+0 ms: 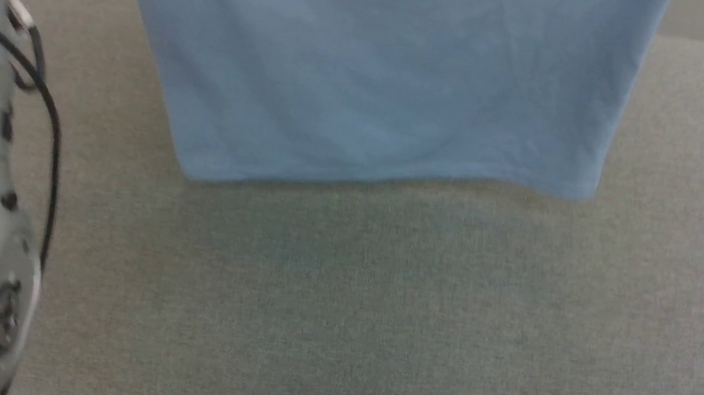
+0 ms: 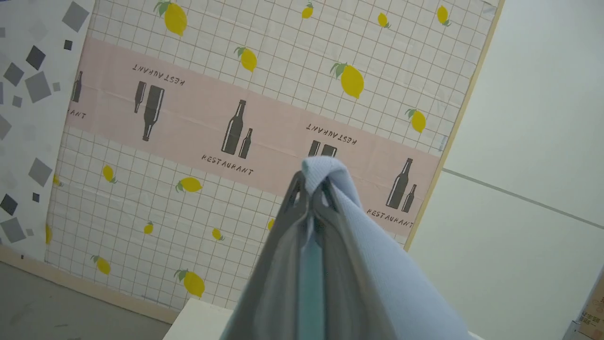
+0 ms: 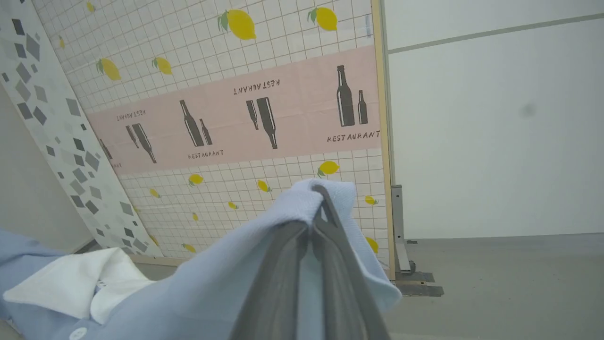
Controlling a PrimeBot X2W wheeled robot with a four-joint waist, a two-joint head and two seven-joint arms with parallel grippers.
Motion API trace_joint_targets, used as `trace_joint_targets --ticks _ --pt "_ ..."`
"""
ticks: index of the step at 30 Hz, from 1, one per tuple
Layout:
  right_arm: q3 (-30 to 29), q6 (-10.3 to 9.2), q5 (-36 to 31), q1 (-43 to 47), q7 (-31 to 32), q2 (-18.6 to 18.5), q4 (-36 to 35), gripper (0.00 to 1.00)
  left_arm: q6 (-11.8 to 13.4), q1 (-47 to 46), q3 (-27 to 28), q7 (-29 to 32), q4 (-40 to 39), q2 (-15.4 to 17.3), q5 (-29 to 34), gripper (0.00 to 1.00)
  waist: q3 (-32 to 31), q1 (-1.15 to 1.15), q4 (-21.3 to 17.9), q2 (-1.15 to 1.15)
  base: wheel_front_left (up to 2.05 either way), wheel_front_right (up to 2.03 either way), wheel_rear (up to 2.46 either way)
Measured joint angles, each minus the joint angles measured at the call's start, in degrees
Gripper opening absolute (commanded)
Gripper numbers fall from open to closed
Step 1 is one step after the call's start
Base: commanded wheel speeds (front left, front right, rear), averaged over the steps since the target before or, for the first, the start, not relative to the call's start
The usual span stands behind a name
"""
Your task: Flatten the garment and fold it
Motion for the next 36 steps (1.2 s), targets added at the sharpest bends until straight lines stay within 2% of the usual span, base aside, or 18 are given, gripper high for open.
trace_joint_targets --ticks 8,13,19,28,32,36 --pt "-8.26 -0.01 -9.53 -17.85 -8.64 3.33 5.42 0.00 3.09 -14.05 -0.21 -0.71 -0.94 0.73 0.80 0.00 9.38 0.00 -1.28 0.00 0.00 0.00 0.00" --pt "-10.32 -0.01 -11.60 -25.98 -14.23 3.61 9.26 0.00 3.09 -20.70 0.04 -3.53 -0.80 1.08 0.90 0.00 15.41 0.01 -1.85 0.00 0.00 0.00 0.00" --pt "-8.83 -0.01 -10.61 -30.49 -17.95 3.76 14.67 0.00 2.36 -23.17 1.75 -7.81 1.33 2.23 -0.26 0.00 21.48 0.01 -2.01 0.00 0.00 0.00 0.00" --pt "-3.72 -0.01 -8.79 -28.74 -19.12 3.72 17.41 0.00 -0.22 -21.50 3.72 -13.11 6.73 2.13 -2.27 0.00 27.48 0.02 -0.72 0.00 0.00 0.00 0.00" --pt "1.47 0.00 -4.82 -21.58 -19.02 3.22 16.62 0.00 -2.99 -17.10 4.63 -15.21 10.07 -0.30 -5.52 0.00 27.61 0.02 0.68 0.00 0.00 0.00 0.00" --pt "6.68 0.00 2.23 -11.65 -18.49 1.46 13.21 0.00 -5.57 -10.54 5.06 -16.45 13.65 -2.59 -8.16 0.00 25.64 0.01 1.63 0.00 0.00 0.00 0.00"
